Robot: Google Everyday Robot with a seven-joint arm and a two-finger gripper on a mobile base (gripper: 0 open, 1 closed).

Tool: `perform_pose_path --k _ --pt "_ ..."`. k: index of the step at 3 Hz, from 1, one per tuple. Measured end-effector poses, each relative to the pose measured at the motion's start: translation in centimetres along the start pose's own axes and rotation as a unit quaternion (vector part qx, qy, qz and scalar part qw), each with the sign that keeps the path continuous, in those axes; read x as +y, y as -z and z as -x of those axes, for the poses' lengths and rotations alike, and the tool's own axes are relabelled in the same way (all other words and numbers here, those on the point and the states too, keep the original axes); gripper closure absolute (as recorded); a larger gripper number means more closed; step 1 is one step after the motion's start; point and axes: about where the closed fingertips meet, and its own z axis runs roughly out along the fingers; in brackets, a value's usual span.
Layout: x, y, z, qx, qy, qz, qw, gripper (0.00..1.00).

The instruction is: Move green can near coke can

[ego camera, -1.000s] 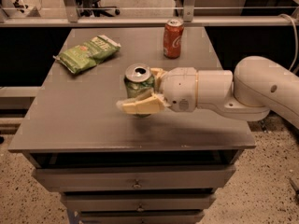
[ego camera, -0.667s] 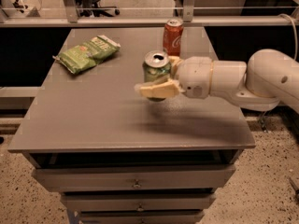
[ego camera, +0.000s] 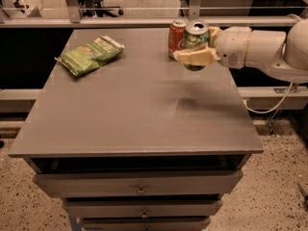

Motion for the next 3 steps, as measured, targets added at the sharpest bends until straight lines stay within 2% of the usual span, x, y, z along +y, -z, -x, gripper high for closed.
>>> perform_pose_path --k 1,2,3 --pt "-5.6 1.5 -0.9 0.010 -0.002 -0.041 0.9991 1.00" --pt "-8.4 1.3 -2.4 -0.004 -0.014 -0.060 0.9981 1.00" --pt "-9.9 0.0 -4.0 -0.018 -0.029 -0.063 0.9974 1.00"
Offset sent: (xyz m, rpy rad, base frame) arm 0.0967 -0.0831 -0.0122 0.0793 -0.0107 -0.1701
